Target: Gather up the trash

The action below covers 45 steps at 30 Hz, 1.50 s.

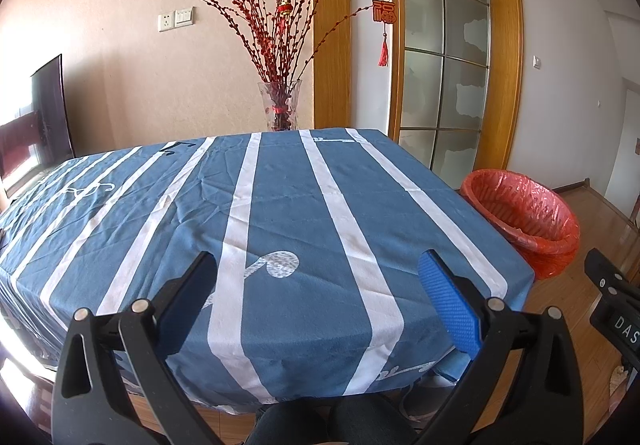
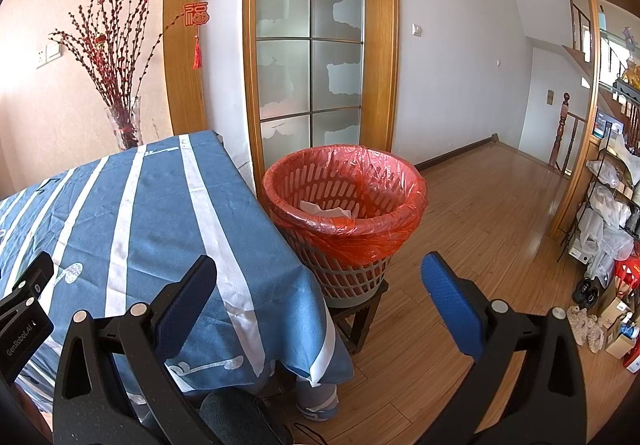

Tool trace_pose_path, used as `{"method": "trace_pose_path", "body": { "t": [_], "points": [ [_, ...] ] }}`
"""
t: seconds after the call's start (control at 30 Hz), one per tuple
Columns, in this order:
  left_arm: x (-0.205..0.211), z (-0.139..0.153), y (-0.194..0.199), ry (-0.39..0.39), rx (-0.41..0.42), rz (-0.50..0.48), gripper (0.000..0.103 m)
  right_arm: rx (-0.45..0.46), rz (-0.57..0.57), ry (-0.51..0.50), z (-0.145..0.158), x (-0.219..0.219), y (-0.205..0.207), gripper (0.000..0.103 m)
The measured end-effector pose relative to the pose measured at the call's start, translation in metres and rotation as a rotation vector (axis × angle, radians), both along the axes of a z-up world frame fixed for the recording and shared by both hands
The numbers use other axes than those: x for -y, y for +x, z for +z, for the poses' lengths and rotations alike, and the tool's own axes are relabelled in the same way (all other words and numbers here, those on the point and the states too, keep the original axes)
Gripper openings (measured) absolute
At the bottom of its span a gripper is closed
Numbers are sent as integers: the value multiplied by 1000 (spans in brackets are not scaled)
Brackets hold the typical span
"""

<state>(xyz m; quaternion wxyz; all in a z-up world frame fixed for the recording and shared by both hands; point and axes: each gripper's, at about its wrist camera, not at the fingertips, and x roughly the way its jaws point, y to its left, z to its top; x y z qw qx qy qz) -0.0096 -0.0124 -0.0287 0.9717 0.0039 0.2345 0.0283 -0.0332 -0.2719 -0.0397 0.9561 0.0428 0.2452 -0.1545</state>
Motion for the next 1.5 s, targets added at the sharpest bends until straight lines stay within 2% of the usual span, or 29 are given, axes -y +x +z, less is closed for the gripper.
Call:
{"method": "trace_pose_path", "body": {
  "t": [1.5],
  "points": [
    [4,-3,-1,-2,-6,-3,99,-2,0,-1,-1,-1,0,101]
  ]
}}
